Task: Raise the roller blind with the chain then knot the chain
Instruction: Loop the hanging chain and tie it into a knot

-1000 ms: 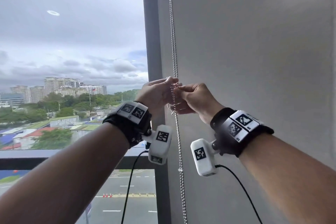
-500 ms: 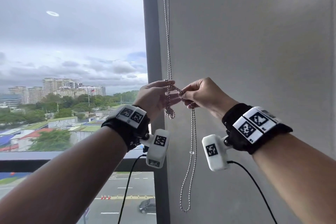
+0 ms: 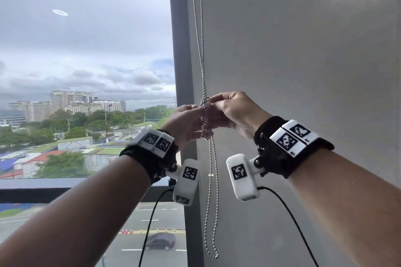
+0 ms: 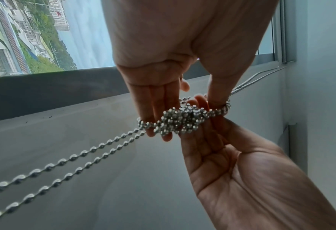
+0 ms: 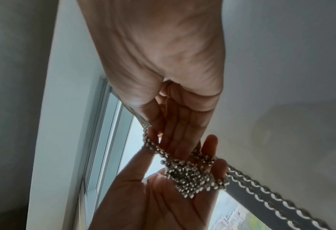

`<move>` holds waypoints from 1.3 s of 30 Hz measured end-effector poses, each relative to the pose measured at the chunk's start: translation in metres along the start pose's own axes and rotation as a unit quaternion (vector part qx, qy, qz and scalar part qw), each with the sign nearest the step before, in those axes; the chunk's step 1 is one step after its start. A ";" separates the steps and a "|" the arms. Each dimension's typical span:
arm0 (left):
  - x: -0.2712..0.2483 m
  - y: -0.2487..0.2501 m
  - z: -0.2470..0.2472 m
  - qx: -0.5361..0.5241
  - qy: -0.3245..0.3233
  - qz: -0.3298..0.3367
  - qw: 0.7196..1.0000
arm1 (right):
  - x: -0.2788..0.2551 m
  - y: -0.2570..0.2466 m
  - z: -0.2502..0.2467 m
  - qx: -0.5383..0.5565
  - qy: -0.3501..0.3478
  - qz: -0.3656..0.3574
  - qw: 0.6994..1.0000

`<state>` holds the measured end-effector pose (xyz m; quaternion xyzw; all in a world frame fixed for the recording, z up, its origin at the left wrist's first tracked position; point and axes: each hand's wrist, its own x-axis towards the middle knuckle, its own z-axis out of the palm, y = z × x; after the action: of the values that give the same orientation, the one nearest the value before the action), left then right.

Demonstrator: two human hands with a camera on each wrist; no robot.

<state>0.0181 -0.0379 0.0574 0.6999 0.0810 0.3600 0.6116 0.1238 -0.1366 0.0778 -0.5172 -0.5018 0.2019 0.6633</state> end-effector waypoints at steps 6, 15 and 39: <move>-0.003 0.009 -0.009 0.042 0.015 0.001 0.999 | -0.010 0.006 -0.002 0.038 -0.110 0.028 0.993; -0.017 0.005 -0.026 0.064 0.013 -0.010 0.998 | -0.008 0.015 -0.001 -0.099 -0.059 -0.059 0.992; -0.039 -0.008 -0.049 -0.179 0.064 0.011 0.982 | -0.010 0.030 -0.006 -0.106 -0.022 -0.047 0.993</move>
<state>-0.0375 -0.0182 0.0337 0.5557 0.0465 0.4197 0.7162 0.1326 -0.1362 0.0462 -0.5557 -0.5586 0.1283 0.6022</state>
